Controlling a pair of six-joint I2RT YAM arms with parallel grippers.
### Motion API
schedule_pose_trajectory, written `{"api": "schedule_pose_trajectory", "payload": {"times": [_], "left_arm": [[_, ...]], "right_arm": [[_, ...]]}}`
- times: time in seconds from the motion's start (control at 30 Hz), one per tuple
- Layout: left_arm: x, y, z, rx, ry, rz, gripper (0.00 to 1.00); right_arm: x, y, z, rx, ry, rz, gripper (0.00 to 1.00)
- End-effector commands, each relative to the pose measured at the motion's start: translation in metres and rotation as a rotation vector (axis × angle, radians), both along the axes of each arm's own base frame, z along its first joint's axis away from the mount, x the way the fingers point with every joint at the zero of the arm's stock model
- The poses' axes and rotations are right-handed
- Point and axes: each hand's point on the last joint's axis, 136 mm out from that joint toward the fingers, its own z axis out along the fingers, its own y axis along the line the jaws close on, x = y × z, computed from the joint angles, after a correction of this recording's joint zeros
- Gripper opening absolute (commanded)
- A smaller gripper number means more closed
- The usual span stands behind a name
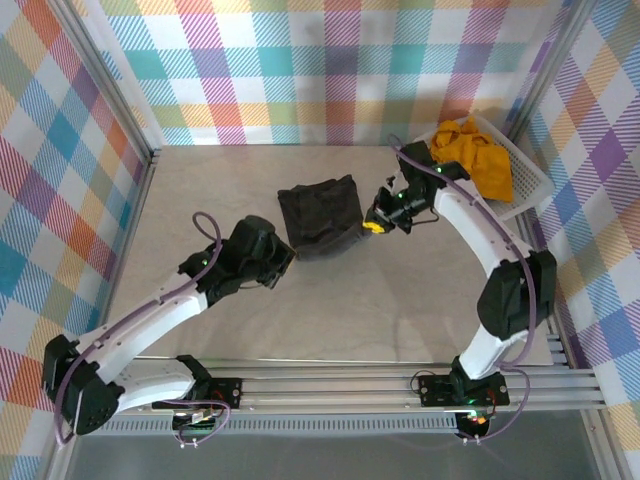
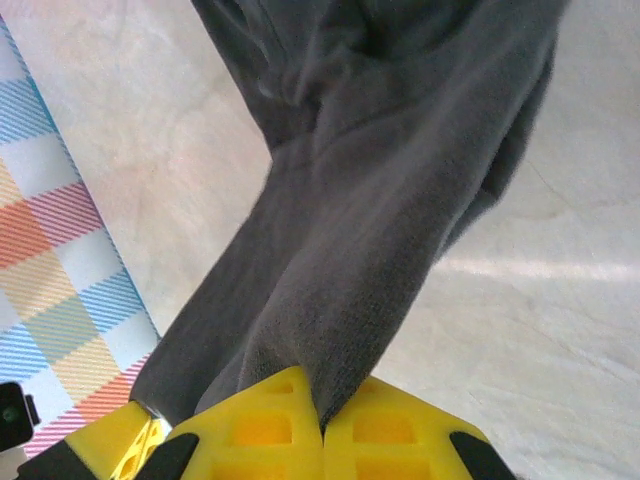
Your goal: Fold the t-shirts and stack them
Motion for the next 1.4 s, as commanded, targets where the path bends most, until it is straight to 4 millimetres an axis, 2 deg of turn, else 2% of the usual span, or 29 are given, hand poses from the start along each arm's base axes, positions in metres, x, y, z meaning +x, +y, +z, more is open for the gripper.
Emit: {"api": "schedule_pose_trajectory", "payload": {"times": [0.0, 0.13, 0.23, 0.3, 0.33, 0.37, 0.4, 0.43, 0.47, 0.53, 0.63, 0.7, 0.73, 0.87, 0.97, 1.07, 1.17, 1.23, 1.3, 1.37], "left_arm": [[0.046, 0.013, 0.009, 0.012, -0.034, 0.06, 0.0], [0.11, 0.026, -0.002, 0.033, -0.027, 0.104, 0.0], [0.166, 0.034, -0.024, 0.011, -0.016, 0.146, 0.0], [0.202, 0.038, -0.045, 0.026, 0.008, 0.155, 0.0], [0.216, 0.039, -0.052, 0.044, 0.013, 0.151, 0.0], [0.231, 0.039, -0.057, 0.06, 0.012, 0.14, 0.0], [0.244, 0.039, -0.064, 0.075, 0.018, 0.125, 0.07], [0.252, 0.04, -0.067, 0.083, 0.021, 0.117, 0.22], [0.259, 0.04, -0.071, 0.092, 0.03, 0.111, 0.31], [0.262, 0.042, -0.066, 0.121, 0.027, 0.111, 0.4], [0.245, 0.042, -0.044, 0.167, 0.007, 0.111, 0.51], [0.22, 0.035, -0.029, 0.171, -0.005, 0.109, 0.54], [0.206, 0.028, -0.028, 0.153, -0.002, 0.108, 0.54], [0.143, -0.032, -0.032, -0.023, 0.033, 0.125, 0.53], [0.118, -0.09, -0.037, -0.158, 0.01, 0.145, 0.55], [0.116, -0.14, -0.056, -0.25, -0.014, 0.171, 0.58], [0.126, -0.17, -0.084, -0.294, 0.006, 0.192, 0.62], [0.135, -0.178, -0.098, -0.298, 0.012, 0.224, 0.64], [0.146, -0.178, -0.109, -0.283, 0.0, 0.268, 0.71], [0.154, -0.178, -0.114, -0.279, -0.019, 0.297, 0.73]], "right_arm": [[0.03, 0.003, -0.006, 0.008, 0.048, -0.05, 0.0], [0.09, 0.012, -0.015, 0.038, 0.028, -0.103, 0.0], [0.15, 0.025, -0.032, 0.076, -0.037, -0.117, 0.0], [0.186, 0.041, -0.045, 0.163, -0.074, -0.09, 0.14], [0.195, 0.044, -0.045, 0.195, -0.081, -0.087, 0.2], [0.208, 0.046, -0.054, 0.22, -0.08, -0.088, 0.26], [0.218, 0.044, -0.061, 0.22, -0.093, -0.093, 0.32], [0.224, 0.041, -0.063, 0.219, -0.11, -0.097, 0.36], [0.23, 0.04, -0.063, 0.231, -0.129, -0.095, 0.4], [0.235, 0.035, -0.059, 0.251, -0.16, -0.086, 0.46], [0.225, 0.03, -0.039, 0.263, -0.209, -0.049, 0.49], [0.209, 0.025, -0.021, 0.245, -0.234, -0.024, 0.49], [0.201, 0.022, -0.012, 0.232, -0.248, -0.018, 0.49], [0.159, 0.006, 0.015, 0.211, -0.319, -0.037, 0.49], [0.117, -0.007, 0.028, 0.234, -0.386, -0.079, 0.52], [0.072, -0.02, 0.028, 0.241, -0.393, -0.119, 0.55], [0.032, -0.034, 0.021, 0.226, -0.348, -0.142, 0.54], [0.013, -0.043, 0.024, 0.219, -0.349, -0.144, 0.54], [-0.004, -0.052, 0.033, 0.207, -0.361, -0.137, 0.54], [-0.015, -0.057, 0.035, 0.191, -0.357, -0.133, 0.54]]}}
